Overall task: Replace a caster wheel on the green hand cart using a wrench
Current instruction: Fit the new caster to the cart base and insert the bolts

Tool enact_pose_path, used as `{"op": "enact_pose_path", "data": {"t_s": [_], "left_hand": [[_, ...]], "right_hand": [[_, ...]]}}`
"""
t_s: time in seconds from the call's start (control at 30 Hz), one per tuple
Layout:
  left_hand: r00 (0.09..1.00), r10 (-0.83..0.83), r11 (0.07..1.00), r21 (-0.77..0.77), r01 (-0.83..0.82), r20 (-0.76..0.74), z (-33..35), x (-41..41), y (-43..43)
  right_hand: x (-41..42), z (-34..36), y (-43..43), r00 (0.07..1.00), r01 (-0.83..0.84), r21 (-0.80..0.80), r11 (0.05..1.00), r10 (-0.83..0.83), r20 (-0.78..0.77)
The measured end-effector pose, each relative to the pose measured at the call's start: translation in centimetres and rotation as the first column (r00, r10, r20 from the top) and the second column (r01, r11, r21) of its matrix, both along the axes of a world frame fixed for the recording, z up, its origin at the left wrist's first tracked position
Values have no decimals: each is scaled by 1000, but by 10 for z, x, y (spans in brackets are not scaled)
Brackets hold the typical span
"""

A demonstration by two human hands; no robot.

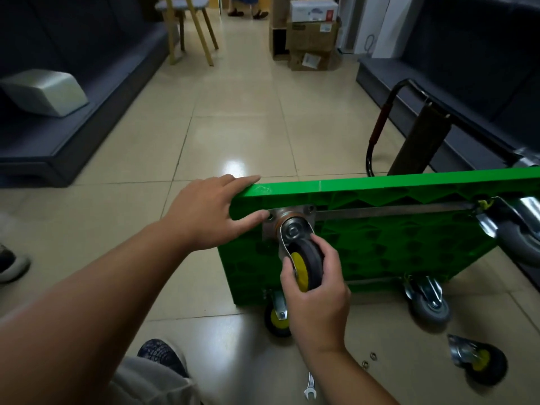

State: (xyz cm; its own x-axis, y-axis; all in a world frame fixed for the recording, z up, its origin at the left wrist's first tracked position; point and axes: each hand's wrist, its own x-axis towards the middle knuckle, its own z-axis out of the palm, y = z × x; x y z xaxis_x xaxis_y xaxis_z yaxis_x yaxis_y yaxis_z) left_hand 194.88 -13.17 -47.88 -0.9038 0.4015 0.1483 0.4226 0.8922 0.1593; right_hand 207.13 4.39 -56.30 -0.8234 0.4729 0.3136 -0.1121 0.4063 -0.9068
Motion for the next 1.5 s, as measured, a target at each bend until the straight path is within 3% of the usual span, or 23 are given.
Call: {"op": "enact_pose_path", "data": {"t_s": [0.2,0.6,0.83,0.97,1.03,1.3,1.5], "left_hand": [[999,8,1000,19,-9,53,-6,-4,1],[991,68,997,38,-64,-113,-11,-13,11],[991,72,997,42,-68,-111,-13,-18,12],[996,34,999,15,-33,-81,-10,-23,9],[998,10,1000,1,-10,-55,-9,-25,7],[994,-21,996,-84,12,-108,-12,-20,5],[981,60,988,-127,-85,-187,-15,-2,9]], "right_hand": [[-8,-8,-19,1000,-8,-21,1000,8,-9],[-29,-33,-16,999,28,157,987,-31,21],[-37,-31,-24,996,92,119,989,-91,-14],[-35,-26,-28,989,146,-64,987,-144,33],[-36,-27,-28,987,162,-59,985,-161,16],[-36,-26,-17,996,90,2,996,-90,-13],[-40,-28,-7,1000,20,-63,998,-22,-19]]}}
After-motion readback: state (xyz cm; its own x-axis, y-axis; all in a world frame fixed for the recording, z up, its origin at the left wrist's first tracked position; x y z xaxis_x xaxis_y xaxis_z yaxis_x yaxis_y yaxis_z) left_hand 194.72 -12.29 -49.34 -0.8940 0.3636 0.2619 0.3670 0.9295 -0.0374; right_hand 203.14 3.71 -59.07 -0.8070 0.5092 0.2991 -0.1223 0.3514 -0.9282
